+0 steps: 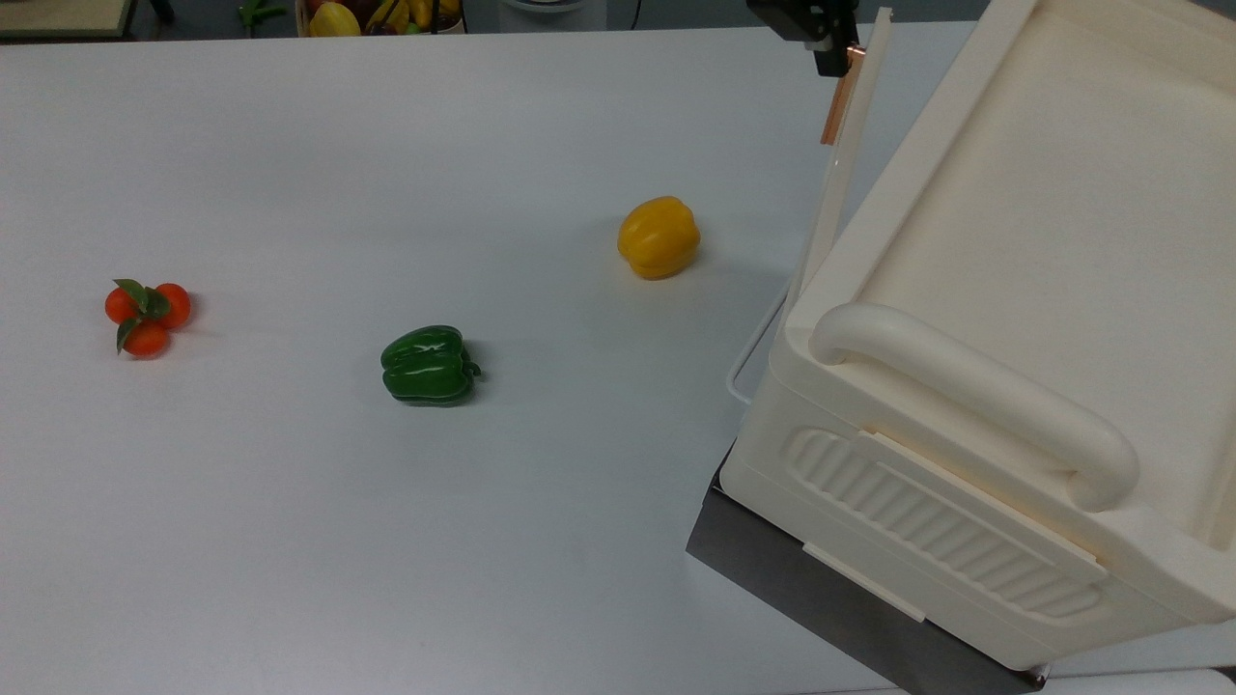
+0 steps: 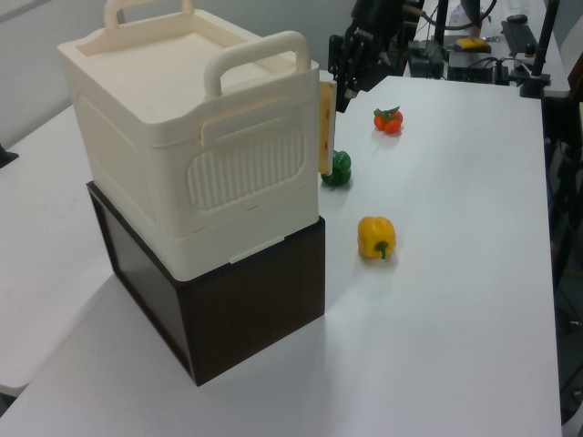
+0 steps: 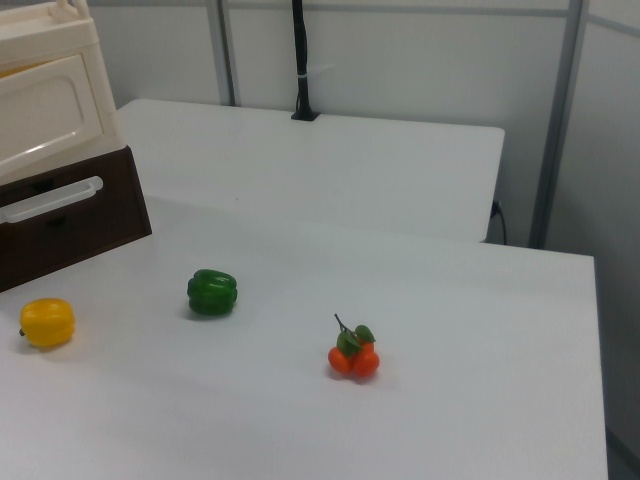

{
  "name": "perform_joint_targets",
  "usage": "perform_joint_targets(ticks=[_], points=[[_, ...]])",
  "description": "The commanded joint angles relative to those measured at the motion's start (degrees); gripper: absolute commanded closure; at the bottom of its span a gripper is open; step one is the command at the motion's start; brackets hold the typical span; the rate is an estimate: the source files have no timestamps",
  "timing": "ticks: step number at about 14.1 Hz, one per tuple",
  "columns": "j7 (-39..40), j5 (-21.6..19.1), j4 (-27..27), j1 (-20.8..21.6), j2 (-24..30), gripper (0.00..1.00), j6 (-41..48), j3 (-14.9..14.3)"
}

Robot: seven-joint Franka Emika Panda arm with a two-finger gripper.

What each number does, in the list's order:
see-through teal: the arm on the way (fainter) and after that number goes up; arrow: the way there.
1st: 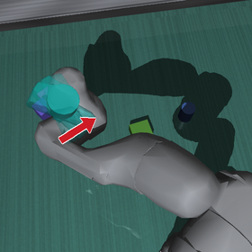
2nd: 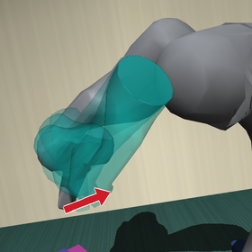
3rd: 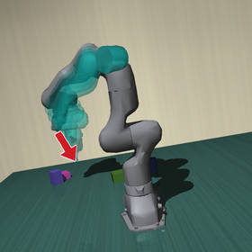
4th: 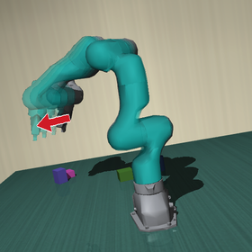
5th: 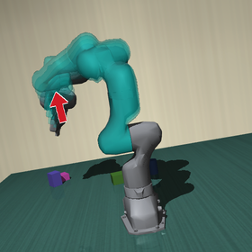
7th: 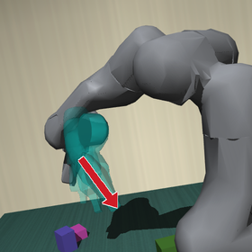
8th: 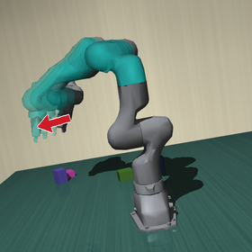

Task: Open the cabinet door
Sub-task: 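Hook the door edge and pull it outward away from the box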

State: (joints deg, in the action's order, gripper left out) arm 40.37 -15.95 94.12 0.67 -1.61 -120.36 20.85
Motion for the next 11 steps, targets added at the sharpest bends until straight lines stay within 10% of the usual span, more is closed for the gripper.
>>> perform_joint_targets(ticks=[1, 11], points=[[0.4, -0.5, 3.1, -2.0, 2.7, 0.97, 3.8, 0.2], [1.4, -0.4, 2.9, -3.5, 2.2, 0.94, 4.5, -5.3]])
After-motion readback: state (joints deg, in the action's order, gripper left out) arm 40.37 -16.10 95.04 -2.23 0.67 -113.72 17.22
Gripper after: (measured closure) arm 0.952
